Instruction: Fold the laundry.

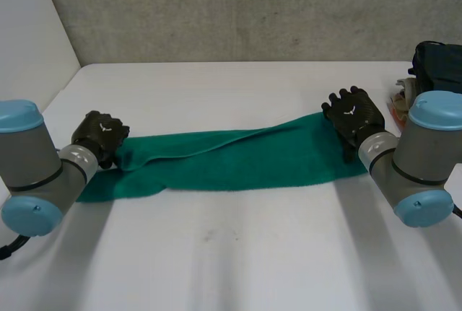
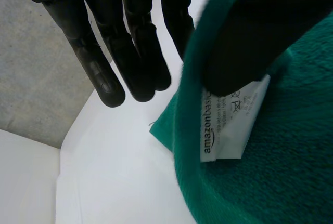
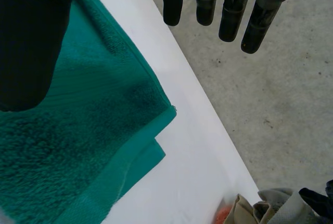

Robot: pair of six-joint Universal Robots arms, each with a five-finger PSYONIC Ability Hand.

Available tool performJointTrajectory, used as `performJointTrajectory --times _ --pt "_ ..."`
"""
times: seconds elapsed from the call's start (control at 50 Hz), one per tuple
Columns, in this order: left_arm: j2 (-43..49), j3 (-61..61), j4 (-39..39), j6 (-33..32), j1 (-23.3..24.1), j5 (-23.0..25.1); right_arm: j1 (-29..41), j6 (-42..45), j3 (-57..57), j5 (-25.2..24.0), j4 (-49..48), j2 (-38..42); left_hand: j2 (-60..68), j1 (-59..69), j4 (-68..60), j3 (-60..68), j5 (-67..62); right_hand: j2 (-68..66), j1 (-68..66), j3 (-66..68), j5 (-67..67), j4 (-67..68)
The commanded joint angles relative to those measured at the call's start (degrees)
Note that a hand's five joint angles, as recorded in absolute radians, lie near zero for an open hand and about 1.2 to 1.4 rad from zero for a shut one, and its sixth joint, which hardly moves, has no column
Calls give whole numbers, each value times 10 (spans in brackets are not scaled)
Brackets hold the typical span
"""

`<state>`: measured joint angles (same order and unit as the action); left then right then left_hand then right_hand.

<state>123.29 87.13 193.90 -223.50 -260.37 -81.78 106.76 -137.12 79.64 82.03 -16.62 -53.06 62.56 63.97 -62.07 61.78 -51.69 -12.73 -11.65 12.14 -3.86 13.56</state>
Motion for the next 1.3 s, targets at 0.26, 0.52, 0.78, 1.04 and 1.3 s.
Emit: performJointTrajectory --times 0.26,0.52,0.78,1.04,1.3 --pt "135 -195 32 186 -51 -36 0 -2 15 4 0 1 174 160 -179 182 -183 27 16 -21 39 -36" --pt "97 -163 29 189 -32 -35 -15 -2 29 4 26 -4 -520 -534 515 -512 511 27 16 -21 39 -36" --pt "-79 17 23 191 -22 -25 -104 -5 38 -42 141 -52 -513 -527 508 -506 505 27 16 -21 39 -36" --pt "-136 83 24 193 19 10 -120 -46 -4 -114 105 27 -508 -522 503 -501 500 -101 -112 107 -90 93" --pt "-142 90 25 195 27 9 -119 -77 -28 -165 90 67 -503 -517 498 -495 495 -288 -298 294 -276 279"
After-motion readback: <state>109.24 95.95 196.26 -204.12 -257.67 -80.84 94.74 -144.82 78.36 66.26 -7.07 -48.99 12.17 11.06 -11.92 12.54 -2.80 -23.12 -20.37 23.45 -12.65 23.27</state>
